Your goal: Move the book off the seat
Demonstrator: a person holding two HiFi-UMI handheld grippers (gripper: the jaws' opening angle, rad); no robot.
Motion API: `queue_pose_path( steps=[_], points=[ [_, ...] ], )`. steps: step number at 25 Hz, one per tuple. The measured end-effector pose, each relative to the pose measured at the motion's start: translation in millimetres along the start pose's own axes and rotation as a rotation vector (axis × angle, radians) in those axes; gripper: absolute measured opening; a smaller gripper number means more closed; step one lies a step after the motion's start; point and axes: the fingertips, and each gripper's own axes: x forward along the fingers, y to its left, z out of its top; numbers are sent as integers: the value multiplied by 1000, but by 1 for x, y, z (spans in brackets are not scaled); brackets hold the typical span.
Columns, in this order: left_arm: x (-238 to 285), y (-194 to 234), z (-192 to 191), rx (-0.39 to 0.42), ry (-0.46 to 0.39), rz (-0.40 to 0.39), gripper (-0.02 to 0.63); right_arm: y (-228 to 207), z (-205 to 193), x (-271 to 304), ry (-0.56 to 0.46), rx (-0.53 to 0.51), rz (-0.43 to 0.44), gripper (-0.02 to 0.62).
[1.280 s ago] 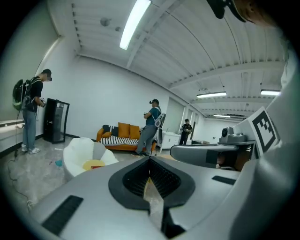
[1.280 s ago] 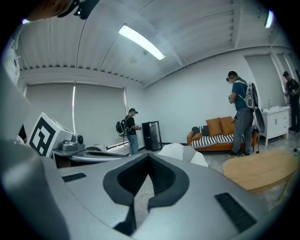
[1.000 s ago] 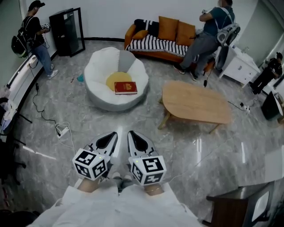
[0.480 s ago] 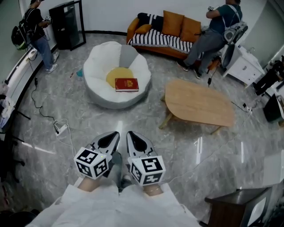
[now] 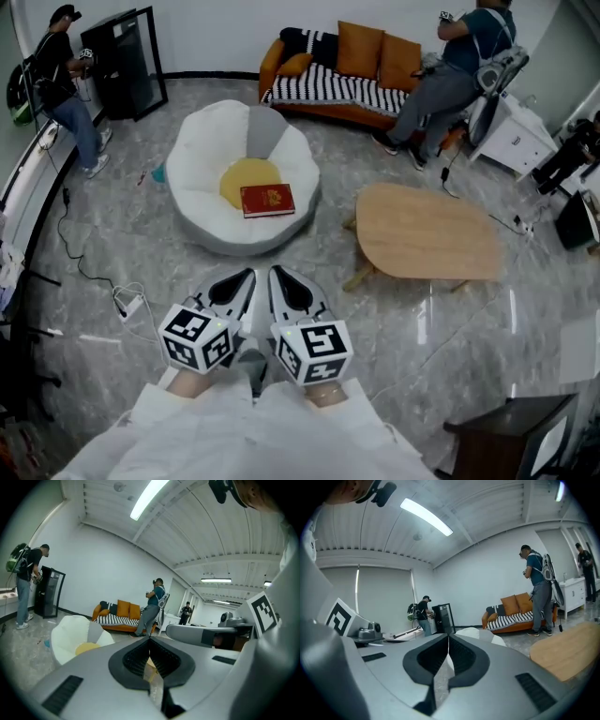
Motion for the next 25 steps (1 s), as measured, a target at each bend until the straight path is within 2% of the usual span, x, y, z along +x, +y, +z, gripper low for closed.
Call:
queue_pose_path(
  steps=[7, 16, 25],
  points=[
    [40, 49, 38, 31, -5, -54, 6, -14, 23, 68, -14, -7, -32, 12],
    [54, 80, 38, 5, 14, -88, 6, -23, 11, 102, 16, 28, -79, 12],
    [81, 117, 41, -15, 25, -65, 6, -41, 13, 146, 23, 33, -59, 12]
  ],
)
